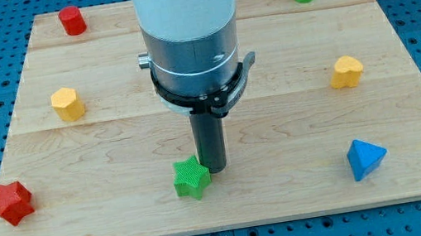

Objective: Slide your arm to the top right of the green star

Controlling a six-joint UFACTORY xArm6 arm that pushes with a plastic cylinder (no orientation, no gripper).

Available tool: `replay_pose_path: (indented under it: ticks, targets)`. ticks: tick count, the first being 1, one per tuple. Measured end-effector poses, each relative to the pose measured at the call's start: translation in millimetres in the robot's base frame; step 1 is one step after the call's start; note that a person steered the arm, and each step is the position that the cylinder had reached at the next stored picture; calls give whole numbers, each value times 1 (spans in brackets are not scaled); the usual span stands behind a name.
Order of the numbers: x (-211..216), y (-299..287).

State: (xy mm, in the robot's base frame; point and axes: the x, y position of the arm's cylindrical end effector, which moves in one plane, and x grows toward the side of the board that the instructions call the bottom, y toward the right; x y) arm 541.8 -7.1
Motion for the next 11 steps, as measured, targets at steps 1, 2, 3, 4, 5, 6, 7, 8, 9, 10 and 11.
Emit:
replay_pose_path:
  ticks: [1,2,3,4,5,6,7,8,9,10,11]
  targets:
    - [-11,14]
    - [-19,14]
    - [-20,16]
    - [-20,25]
    - [-21,25]
    - [-21,29]
    - [-21,29]
    - [-21,29]
    - [-25,71]
    - [-48,130]
    - [-74,208]
